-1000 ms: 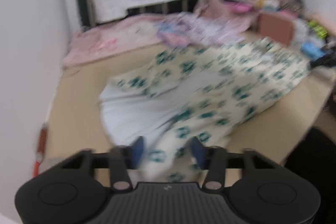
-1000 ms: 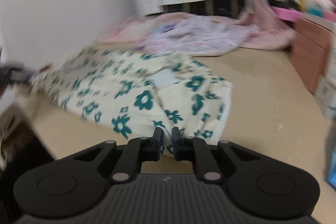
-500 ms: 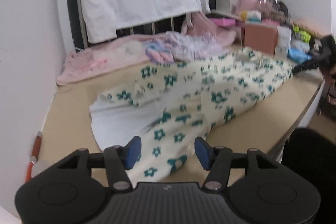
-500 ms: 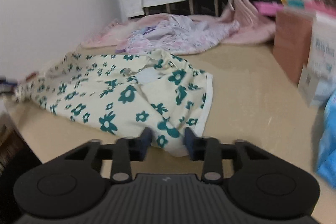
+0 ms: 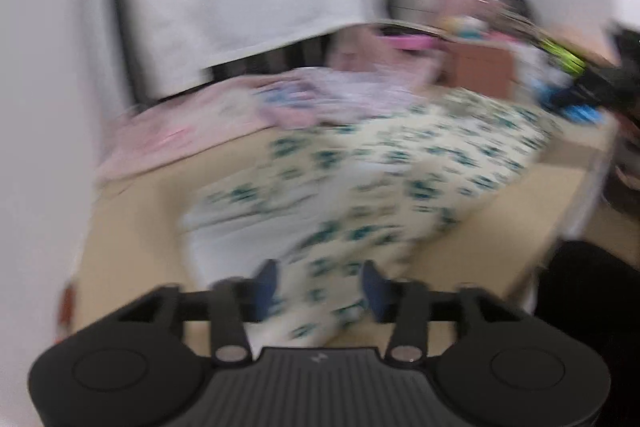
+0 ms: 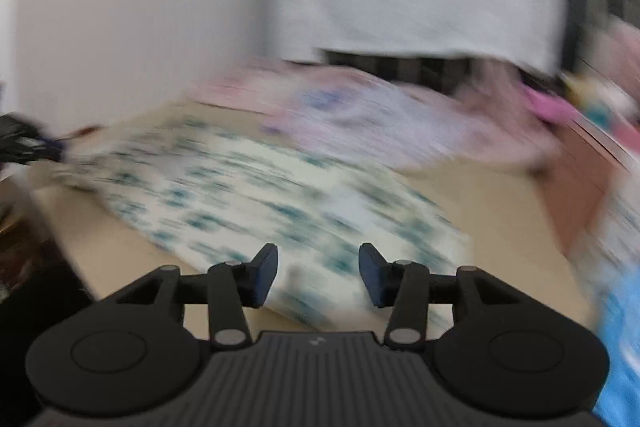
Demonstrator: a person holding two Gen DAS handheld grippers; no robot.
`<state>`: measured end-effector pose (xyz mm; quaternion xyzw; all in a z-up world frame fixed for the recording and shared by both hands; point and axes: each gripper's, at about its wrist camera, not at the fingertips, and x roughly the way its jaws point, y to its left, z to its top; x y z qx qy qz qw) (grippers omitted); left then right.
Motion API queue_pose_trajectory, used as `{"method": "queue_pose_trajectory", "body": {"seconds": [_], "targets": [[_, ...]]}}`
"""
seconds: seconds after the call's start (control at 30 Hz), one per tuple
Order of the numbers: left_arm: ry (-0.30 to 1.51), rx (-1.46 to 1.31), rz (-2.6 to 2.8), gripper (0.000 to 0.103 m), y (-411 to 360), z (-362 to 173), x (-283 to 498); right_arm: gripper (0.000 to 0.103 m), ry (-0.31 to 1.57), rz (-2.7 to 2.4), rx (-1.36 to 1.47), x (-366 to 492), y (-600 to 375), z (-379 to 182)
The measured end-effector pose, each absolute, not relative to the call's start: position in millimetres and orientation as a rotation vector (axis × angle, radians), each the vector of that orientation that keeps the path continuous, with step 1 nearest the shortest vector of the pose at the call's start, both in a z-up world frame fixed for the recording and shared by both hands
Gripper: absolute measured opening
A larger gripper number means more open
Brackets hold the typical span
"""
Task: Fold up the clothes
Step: 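Grasp the shirt hem with the left gripper while the right gripper grasps fabric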
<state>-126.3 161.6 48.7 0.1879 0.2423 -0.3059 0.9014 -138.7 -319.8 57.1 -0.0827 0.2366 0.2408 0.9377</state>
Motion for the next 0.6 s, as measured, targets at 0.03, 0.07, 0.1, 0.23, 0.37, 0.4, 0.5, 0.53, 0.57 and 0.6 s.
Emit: {"method": "queue_pose_trajectory", "body": {"seconds": [0.03,0.07,0.1,0.23,0.37,0.4,0.5,0.53,0.57,0.6], "targets": [[0.503,0.44,-0.65,0.052,153,45,-124,0.046,0.472,0.569,-0.196,-136,-295,57],[0.506,0.492,-0.667,0.051,145,42,-123,0.046,0.464,0.651,-0.237,-133,-269,55],[0.508,0.543,-0.684,0.051,137,38,-121,0.045,0.454,0.719,-0.278,-130,-245,52],[0.549,0.561,-0.715,0.032,131,36,-102,0.041,0.437,0.869,-0.415,-109,-168,37],[0.499,0.69,-0.772,0.023,132,33,-103,0.031,0.49,0.952,-0.439,-89,-140,20],[0.479,0.739,-0.785,0.021,131,31,-104,0.028,0.508,0.957,-0.436,-83,-138,17],[0.444,0.832,-0.804,0.011,132,25,-106,0.004,0.552,0.988,-0.403,-73,-139,13],[0.45,0.825,-0.809,0.009,133,25,-106,0.002,0.566,0.999,-0.39,-70,-140,11],[0.462,0.811,-0.809,0.008,135,26,-105,0.001,0.58,1.011,-0.377,-67,-141,10],[0.473,0.8,-0.805,0.008,138,26,-105,0.001,0.591,1.025,-0.369,-67,-143,10]]}}
